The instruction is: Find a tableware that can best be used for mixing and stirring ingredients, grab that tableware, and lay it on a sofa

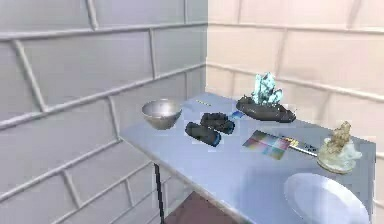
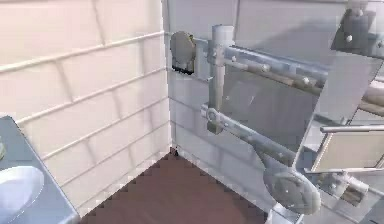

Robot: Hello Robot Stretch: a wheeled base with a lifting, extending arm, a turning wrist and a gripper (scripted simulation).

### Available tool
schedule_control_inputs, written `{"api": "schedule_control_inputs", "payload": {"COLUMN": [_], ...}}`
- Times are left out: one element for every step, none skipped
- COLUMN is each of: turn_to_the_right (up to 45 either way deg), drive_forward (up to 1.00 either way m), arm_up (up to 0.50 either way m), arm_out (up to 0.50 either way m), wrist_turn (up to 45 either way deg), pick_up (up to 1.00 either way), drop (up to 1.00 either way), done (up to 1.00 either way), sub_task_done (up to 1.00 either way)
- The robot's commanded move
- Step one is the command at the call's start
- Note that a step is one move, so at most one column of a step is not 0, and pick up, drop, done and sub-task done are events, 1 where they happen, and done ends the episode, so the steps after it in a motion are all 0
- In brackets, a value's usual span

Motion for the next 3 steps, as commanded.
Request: {"api": "schedule_control_inputs", "payload": {"turn_to_the_right": [-45.0, -45.0, 0.0], "drive_forward": [0.0, 0.0, 0.0], "arm_up": [0.0, 0.0, 0.5], "arm_out": [0.0, 0.0, 0.0], "wrist_turn": [0.0, 0.0, 0.0], "pick_up": [0.0, 0.0, 0.0], "drop": [0.0, 0.0, 0.0], "done": [0.0, 0.0, 0.0], "sub_task_done": [0.0, 0.0, 0.0]}}
